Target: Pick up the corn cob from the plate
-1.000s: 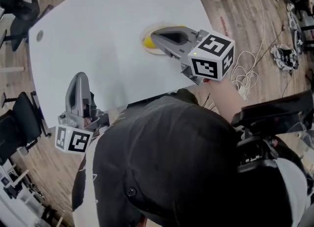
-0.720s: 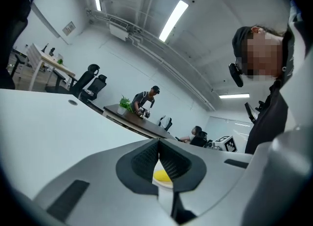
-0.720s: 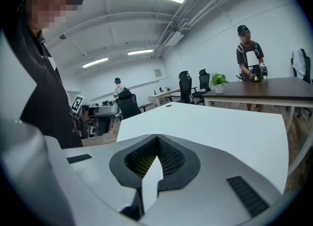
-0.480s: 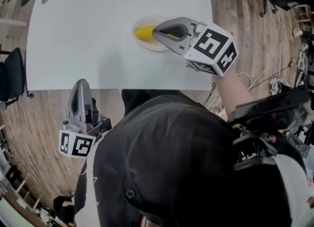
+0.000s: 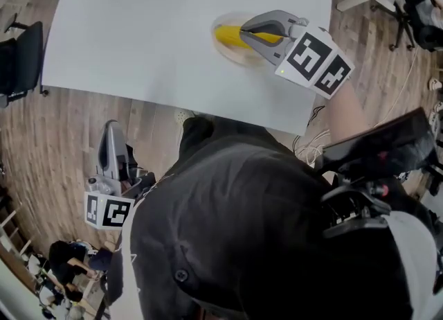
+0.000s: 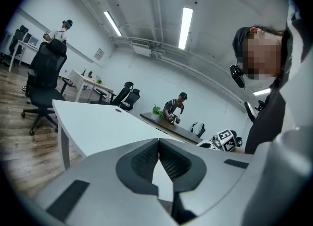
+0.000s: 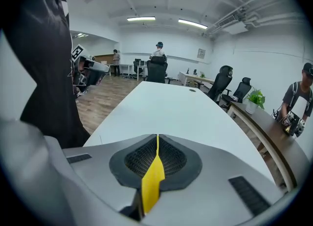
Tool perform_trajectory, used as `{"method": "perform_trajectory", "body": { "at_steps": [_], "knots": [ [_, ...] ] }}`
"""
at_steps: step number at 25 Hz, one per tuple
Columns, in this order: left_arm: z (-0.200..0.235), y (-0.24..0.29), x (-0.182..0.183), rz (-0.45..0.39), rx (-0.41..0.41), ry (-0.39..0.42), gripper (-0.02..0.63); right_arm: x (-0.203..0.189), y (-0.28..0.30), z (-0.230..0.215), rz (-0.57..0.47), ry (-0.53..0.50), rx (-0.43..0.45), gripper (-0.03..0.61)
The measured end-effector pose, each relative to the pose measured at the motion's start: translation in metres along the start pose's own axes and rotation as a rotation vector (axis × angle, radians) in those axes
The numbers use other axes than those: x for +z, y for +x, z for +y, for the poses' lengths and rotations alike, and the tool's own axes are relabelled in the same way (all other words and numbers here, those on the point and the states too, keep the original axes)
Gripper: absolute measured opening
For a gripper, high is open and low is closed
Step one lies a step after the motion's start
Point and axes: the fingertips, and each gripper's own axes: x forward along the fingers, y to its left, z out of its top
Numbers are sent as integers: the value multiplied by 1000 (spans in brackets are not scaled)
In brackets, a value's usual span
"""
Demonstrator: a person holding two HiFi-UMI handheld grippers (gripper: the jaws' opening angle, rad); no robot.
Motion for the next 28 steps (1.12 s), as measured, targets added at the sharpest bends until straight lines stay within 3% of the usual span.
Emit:
{"method": "perform_trajectory", "body": {
  "at_steps": [5, 7, 11, 14, 20, 28],
  "knots": [
    [10, -9, 7, 14, 27, -8, 15, 6, 7, 1, 28, 14, 45, 25],
    [9, -9, 10, 21, 20, 3, 14, 7, 6, 2, 29, 35, 64, 129],
    [13, -10, 18, 12, 27, 10, 15, -1, 10, 2, 111, -9, 66, 140],
    [15, -13, 18, 27, 27, 15, 14, -15, 15, 3, 195, -27, 92, 203],
    [29, -29, 22, 22, 48, 8, 14, -36, 32, 4, 308, -19, 87, 205],
    [48, -50, 33, 18, 1, 1, 15, -17, 42, 21, 369, -17, 73, 206]
  ]
}}
